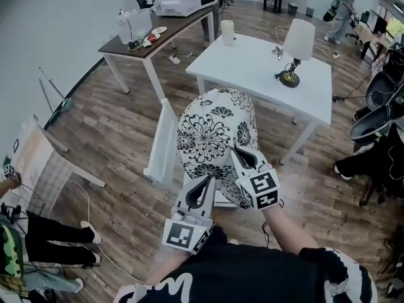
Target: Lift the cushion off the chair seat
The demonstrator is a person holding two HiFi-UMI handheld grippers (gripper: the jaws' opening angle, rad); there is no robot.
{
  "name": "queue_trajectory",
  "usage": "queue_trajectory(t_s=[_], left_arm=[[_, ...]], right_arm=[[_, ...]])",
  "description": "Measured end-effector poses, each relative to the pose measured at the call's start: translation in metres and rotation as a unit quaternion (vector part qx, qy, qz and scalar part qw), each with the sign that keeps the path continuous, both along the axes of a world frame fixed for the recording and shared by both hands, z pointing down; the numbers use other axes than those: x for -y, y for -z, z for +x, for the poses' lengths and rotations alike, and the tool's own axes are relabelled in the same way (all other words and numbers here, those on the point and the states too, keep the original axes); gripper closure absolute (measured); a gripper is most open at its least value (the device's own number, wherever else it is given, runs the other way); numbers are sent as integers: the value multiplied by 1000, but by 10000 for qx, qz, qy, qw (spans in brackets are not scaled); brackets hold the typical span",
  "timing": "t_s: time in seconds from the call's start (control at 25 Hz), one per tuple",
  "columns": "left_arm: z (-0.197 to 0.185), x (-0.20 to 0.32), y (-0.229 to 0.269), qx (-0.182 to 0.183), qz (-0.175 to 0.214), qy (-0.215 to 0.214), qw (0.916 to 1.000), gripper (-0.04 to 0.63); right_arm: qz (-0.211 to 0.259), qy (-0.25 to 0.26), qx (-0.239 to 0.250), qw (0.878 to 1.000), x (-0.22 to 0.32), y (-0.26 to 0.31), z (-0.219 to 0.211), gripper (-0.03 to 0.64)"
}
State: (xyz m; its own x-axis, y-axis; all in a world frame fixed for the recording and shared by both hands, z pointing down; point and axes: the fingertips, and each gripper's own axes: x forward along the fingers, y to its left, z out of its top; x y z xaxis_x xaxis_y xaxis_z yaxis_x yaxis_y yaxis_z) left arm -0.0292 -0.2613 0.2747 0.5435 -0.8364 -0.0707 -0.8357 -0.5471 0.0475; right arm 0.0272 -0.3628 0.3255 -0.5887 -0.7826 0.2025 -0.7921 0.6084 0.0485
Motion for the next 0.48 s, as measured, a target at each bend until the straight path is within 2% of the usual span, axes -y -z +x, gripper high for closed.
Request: queue_trajectory(t_s=[0.48], left_arm=[[-8, -17, -3, -76, 52, 267, 9996, 590]], right_arm=[[283, -135, 327, 9990, -24, 23, 5, 586]])
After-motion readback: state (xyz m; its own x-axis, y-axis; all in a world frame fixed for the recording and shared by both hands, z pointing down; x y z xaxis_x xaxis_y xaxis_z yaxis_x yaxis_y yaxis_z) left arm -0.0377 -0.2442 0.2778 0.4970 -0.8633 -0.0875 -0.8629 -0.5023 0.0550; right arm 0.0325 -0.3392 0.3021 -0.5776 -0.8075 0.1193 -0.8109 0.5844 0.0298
